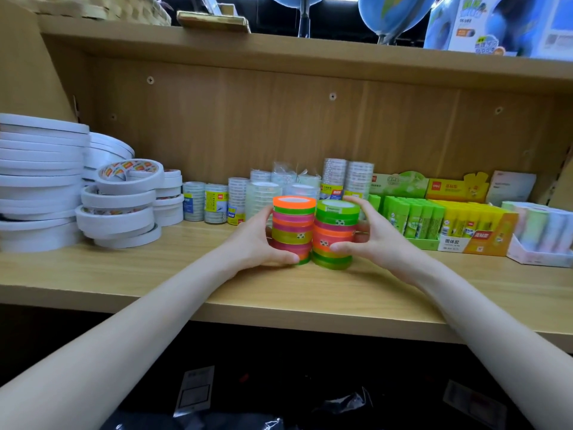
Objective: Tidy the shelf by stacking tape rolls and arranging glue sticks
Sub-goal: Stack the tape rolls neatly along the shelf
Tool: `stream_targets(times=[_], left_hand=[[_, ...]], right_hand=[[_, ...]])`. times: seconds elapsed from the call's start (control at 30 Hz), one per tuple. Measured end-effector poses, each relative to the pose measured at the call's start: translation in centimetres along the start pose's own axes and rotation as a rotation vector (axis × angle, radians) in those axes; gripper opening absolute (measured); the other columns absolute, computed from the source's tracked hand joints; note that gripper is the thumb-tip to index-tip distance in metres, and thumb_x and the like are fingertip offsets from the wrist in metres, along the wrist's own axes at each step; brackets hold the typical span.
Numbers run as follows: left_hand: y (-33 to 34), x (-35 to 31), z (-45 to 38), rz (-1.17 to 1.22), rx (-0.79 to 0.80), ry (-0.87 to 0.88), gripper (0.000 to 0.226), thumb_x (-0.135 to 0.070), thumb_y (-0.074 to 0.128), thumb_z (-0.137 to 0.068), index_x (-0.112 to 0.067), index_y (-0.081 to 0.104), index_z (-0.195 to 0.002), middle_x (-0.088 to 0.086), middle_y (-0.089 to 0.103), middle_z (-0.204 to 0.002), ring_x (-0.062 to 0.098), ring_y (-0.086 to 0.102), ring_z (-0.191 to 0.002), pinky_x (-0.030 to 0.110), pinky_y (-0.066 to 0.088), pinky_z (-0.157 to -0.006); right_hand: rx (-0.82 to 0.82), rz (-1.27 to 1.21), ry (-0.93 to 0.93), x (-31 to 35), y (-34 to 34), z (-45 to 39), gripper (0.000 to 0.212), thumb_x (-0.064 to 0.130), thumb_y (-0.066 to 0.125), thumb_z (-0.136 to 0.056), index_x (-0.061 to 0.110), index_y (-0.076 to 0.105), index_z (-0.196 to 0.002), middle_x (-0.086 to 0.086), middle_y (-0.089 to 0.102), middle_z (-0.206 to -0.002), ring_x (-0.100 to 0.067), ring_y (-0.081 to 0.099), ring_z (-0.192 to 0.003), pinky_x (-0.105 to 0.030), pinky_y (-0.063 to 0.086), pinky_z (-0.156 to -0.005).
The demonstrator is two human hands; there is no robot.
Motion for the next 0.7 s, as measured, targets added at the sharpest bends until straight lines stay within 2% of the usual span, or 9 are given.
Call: stream_targets(times=[0.07, 0.1, 0.2, 0.23, 0.33, 0.4, 0.5, 0.6, 0.7], left_hand=[[0.1, -0.1, -0.1, 0.007, -0.005, 0.001, 0.098, -0.027, 0.085, -0.062, -0.023, 0.028, -0.141, 0.002, 0.052, -0.132, 0.016, 0.049, -0.118, 0.034, 0.040, -0.101], [0.2, -0.1, -0.1, 0.017, -0.006, 0.004, 0.096, -0.026, 0.084, -0.063, -0.023, 0.029, -0.141, 0.001, 0.052, -0.132, 0.016, 0.050, -0.118, 0.035, 0.040, -0.101], [0.6, -0.4, 0.1, 0.037, -0.012, 0.030, 0.087, -0.021, 0.082, -0.067, -0.022, 0.031, -0.137, 0.000, 0.052, -0.129, 0.015, 0.050, -0.116, 0.035, 0.041, -0.102], [0.7, -0.4, 0.1, 0.041, -0.008, 0.034, 0.085, -0.020, 0.081, -0.068, -0.022, 0.031, -0.136, 0.000, 0.052, -0.127, 0.015, 0.050, -0.116, 0.035, 0.041, -0.102], [0.9, -0.6, 0.1, 0.012, -0.006, 0.041, 0.080, -0.020, 0.080, -0.069, -0.021, 0.033, -0.134, -0.004, 0.051, -0.119, 0.013, 0.049, -0.113, 0.031, 0.041, -0.100], [0.8, -0.8, 0.0, -0.006, -0.020, 0.038, 0.079, -0.020, 0.081, -0.068, -0.020, 0.035, -0.133, -0.003, 0.052, -0.120, 0.014, 0.049, -0.113, 0.031, 0.041, -0.099], [0.8, -1.0, 0.0, 0.026, -0.007, 0.025, 0.076, -0.017, 0.080, -0.069, -0.021, 0.037, -0.132, -0.006, 0.050, -0.113, 0.012, 0.048, -0.108, 0.027, 0.040, -0.093], [1.1, -1.1, 0.3, 0.085, 0.045, 0.011, 0.077, -0.013, 0.077, -0.073, -0.023, 0.033, -0.135, -0.007, 0.046, -0.114, 0.011, 0.045, -0.108, 0.023, 0.036, -0.087], [1.1, -0.7, 0.4, 0.086, 0.047, -0.015, 0.081, -0.012, 0.075, -0.075, -0.022, 0.028, -0.139, -0.005, 0.045, -0.117, 0.008, 0.043, -0.105, 0.021, 0.034, -0.084]], right_hand=[[-0.019, 0.056, -0.016, 0.1, 0.0, 0.0, 0.088, 0.013, 0.078, -0.069, 0.033, 0.028, -0.138, -0.004, 0.056, -0.127, -0.015, 0.059, -0.110, -0.036, 0.048, -0.097], [-0.010, 0.048, -0.016, 0.0, 0.1, 0.1, 0.089, 0.012, 0.078, -0.070, 0.033, 0.025, -0.139, -0.001, 0.055, -0.126, -0.012, 0.059, -0.109, -0.032, 0.048, -0.096], [0.059, -0.006, -0.004, 0.0, 0.6, 0.5, 0.095, 0.003, 0.074, -0.073, 0.033, 0.016, -0.143, 0.012, 0.052, -0.112, 0.007, 0.058, -0.092, -0.010, 0.050, -0.080], [0.065, -0.003, -0.005, 0.0, 0.6, 0.6, 0.097, 0.001, 0.074, -0.073, 0.032, 0.016, -0.143, 0.009, 0.052, -0.113, 0.007, 0.058, -0.092, -0.009, 0.050, -0.079], [0.035, -0.004, 0.005, 0.0, 0.4, 0.7, 0.099, 0.000, 0.075, -0.071, 0.031, 0.017, -0.145, 0.001, 0.053, -0.117, -0.006, 0.060, -0.101, -0.023, 0.050, -0.090], [0.029, -0.009, 0.011, 0.0, 0.3, 0.6, 0.099, -0.001, 0.075, -0.071, 0.032, 0.018, -0.145, 0.001, 0.053, -0.116, -0.007, 0.060, -0.101, -0.027, 0.049, -0.092], [0.054, -0.030, 0.033, -0.2, 0.2, 0.8, 0.101, -0.001, 0.074, -0.072, 0.033, 0.014, -0.146, -0.001, 0.053, -0.121, -0.009, 0.059, -0.105, -0.027, 0.048, -0.092], [0.096, 0.078, 0.060, -0.4, 0.4, 1.1, 0.106, 0.008, 0.077, -0.071, 0.030, 0.007, -0.147, 0.006, 0.047, -0.122, -0.005, 0.050, -0.110, -0.015, 0.041, -0.089], [0.066, 0.155, 0.067, -0.8, 0.3, 0.9, 0.110, 0.012, 0.081, -0.068, 0.027, 0.006, -0.148, 0.005, 0.048, -0.132, -0.005, 0.048, -0.113, -0.021, 0.037, -0.097]])
Point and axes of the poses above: each hand's wrist, its own z-axis away from the middle knuckle, its own y-axis out of the palm, x = y × z, the point moved 7 cm from there along -z, towards the middle knuckle
